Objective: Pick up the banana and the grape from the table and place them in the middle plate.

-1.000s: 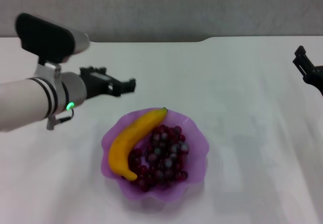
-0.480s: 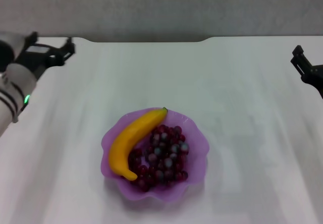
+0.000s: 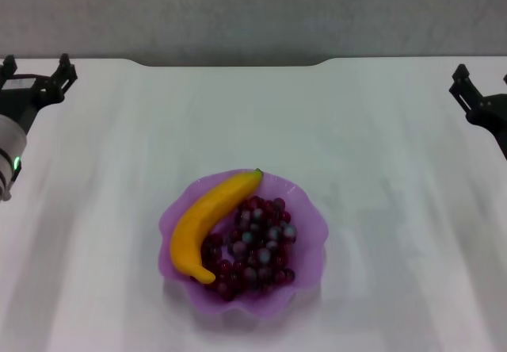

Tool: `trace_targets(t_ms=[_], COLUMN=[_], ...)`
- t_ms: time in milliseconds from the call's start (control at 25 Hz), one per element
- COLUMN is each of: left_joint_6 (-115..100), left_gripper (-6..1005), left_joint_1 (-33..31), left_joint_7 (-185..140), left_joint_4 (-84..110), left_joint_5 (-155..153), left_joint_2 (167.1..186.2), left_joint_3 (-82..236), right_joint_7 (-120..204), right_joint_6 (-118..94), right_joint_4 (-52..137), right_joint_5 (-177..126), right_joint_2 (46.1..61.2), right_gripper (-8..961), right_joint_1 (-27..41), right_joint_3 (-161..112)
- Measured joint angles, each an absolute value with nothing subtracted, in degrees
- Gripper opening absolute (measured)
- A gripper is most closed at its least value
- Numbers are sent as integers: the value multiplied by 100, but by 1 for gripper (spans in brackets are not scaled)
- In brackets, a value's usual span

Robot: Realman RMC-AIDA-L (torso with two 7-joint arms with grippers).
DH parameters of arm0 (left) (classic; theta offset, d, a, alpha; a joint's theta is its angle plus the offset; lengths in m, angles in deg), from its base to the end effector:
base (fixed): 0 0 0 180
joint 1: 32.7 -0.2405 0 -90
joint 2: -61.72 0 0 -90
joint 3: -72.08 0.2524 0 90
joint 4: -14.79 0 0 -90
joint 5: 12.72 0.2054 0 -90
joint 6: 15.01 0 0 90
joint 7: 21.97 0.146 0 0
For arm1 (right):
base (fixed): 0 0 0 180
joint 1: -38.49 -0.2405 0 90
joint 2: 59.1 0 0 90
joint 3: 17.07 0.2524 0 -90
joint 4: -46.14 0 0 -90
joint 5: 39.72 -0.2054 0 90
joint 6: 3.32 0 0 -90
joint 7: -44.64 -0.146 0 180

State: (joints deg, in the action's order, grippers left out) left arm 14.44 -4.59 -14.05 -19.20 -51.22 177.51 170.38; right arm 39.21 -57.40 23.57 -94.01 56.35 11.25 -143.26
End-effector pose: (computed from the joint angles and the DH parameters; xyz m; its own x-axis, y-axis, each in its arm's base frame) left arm -0.2871 0.4215 0.0340 0.7117 0.0923 0.6964 0.6982 0.0166 -0.7157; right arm 0.2964 0.3756 0.0044 0.6198 0.0270 -0.7843 -0.7807 -0.0799 -0.6198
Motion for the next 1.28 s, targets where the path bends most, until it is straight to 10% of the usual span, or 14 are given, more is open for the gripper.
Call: trace_targets(t_ms=[560, 1280], left_joint_6=[1733, 2492], left_gripper=[883, 883], left_joint_1=[37, 31], left_joint_7=[-3510, -3158], left_joint_4=[-772, -310], left_joint_5=[-3620, -3654], left_joint_2=[17458, 17642], left_joint_3=[16975, 16779], right_joint_7=[4273, 4860], right_joint_6=[-5671, -5552], right_joint_4=[2701, 2991], right_joint_5=[-9481, -10400], right_joint_2=[5631, 5620], right_gripper=[891, 891], right_joint_1=[808, 661], right_joint_3=[-14235, -14059])
